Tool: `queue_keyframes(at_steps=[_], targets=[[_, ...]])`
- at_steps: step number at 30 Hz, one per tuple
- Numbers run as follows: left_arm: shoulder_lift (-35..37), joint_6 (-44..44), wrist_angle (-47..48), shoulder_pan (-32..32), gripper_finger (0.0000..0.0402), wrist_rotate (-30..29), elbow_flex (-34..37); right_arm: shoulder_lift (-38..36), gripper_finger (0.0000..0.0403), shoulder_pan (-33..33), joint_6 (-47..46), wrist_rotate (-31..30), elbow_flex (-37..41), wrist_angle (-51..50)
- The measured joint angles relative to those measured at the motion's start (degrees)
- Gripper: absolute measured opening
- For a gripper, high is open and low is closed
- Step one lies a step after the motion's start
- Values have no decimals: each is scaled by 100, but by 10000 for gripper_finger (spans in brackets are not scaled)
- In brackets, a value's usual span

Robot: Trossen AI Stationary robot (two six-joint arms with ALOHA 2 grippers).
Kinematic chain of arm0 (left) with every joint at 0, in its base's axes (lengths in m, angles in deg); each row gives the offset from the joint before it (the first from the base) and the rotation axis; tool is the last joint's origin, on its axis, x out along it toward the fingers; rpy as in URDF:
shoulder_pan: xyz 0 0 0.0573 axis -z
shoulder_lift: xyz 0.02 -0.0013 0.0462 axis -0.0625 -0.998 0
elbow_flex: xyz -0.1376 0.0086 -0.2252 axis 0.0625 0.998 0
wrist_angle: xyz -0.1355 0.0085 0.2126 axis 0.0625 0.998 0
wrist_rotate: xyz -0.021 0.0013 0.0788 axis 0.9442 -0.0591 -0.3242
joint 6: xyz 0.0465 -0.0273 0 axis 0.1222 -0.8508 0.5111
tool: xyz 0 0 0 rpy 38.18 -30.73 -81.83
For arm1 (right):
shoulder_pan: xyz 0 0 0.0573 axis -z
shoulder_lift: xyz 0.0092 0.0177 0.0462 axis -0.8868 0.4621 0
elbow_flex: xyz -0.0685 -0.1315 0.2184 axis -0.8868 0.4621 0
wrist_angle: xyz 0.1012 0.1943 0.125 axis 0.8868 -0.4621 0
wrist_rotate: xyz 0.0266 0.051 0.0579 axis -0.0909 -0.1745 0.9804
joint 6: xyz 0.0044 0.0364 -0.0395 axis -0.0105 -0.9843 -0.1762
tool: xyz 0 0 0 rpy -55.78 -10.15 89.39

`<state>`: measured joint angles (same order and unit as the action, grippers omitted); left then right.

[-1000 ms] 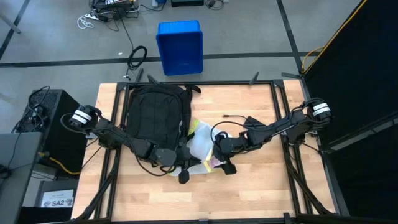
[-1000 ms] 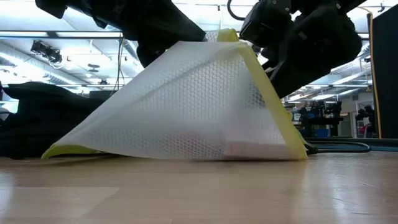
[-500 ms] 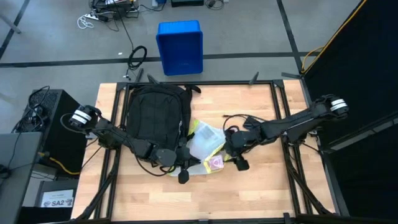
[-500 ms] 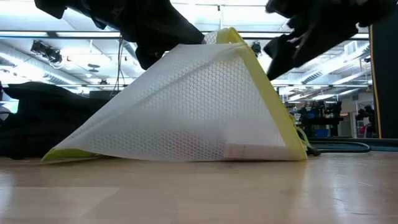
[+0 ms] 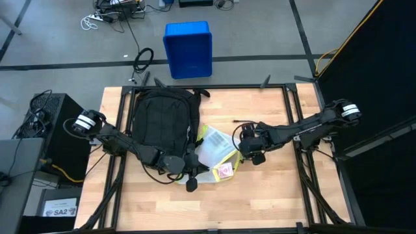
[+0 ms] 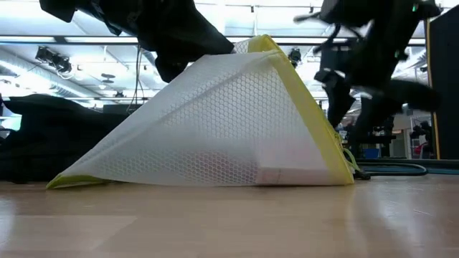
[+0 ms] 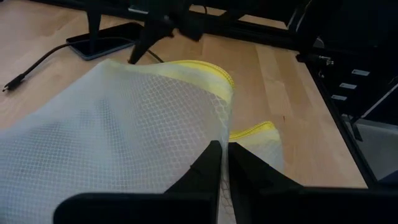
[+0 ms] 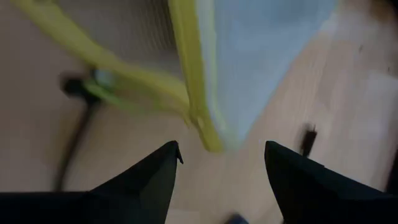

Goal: Unpack backpack
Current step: Close the white zip bag

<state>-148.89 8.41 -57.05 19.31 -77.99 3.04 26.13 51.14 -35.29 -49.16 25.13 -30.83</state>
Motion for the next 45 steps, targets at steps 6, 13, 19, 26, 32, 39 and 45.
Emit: queue_keyframes(at_steps=[6,13,19,26,32,39,45], targets=[[0,-44,-3,0,0,0,0,421,212,182,271,-103,23,364],[0,-155,5,4,0,0,0,605,165,181,505,-195,23,830],[0,-107,12,4,0,0,0,573,47,57,437,-155,23,816],[0,556,73,5,1,2,0,494,15,-28,35,445,23,666],[9,1140,-28,-39,27,-95,0,494,6,38,-386,1100,23,457],[69,2263,-62,-39,101,-542,0,494,4,66,-482,1504,23,454],[166,2983,-40,46,156,-748,-8,494,2,60,-885,1504,20,571]])
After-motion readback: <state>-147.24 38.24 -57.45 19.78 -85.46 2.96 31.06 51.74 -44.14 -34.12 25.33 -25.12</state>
